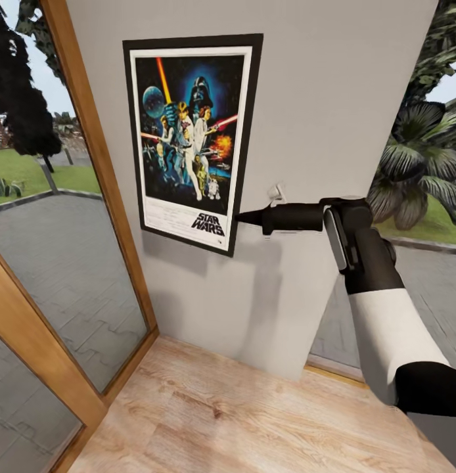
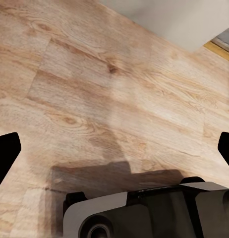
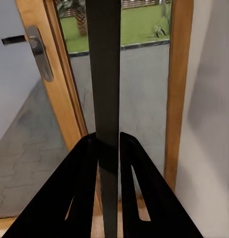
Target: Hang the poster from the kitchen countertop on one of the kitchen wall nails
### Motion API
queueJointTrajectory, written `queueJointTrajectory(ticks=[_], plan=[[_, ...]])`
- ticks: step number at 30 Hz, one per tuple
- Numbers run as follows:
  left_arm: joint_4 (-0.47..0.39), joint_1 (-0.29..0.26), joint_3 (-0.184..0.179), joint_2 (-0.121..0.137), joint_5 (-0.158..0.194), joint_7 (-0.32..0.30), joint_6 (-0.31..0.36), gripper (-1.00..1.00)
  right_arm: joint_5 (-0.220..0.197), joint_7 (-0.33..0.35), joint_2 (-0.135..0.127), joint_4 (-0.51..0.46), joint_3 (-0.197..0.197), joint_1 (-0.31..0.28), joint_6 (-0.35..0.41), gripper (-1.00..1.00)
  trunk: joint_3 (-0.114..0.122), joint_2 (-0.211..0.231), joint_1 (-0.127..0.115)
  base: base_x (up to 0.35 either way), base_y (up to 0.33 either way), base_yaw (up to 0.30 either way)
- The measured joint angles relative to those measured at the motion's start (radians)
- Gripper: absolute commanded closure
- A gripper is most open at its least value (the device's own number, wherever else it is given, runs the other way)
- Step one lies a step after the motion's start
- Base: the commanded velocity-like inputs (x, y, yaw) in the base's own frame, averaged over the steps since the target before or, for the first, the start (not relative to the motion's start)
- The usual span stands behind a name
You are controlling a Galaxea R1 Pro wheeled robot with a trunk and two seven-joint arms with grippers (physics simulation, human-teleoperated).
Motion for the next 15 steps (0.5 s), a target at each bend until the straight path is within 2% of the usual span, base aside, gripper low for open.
queueJointTrajectory(ticks=[5, 11, 15], plan=[[0.001, 0.000, 0.002, 0.002, 0.000, 0.000, 0.000, -1.00, 0.000, -0.001, 0.000, -0.001, 0.000, -0.031, 0.051, 1.00, 0.000, 0.000, 0.000, 0.000, 0.000, 0.000], [0.001, 0.000, 0.002, 0.003, 0.000, 0.000, 0.000, -1.00, -0.001, -0.002, 0.000, 0.000, 0.000, -0.049, 0.071, 1.00, 0.000, 0.000, 0.000, 0.000, 0.000, 0.000], [0.001, 0.000, 0.002, 0.003, 0.000, 0.000, 0.000, -1.00, -0.001, -0.002, 0.000, -0.001, 0.000, -0.064, 0.075, 1.00, 0.000, 0.000, 0.000, 0.145, 0.000, 0.000]])
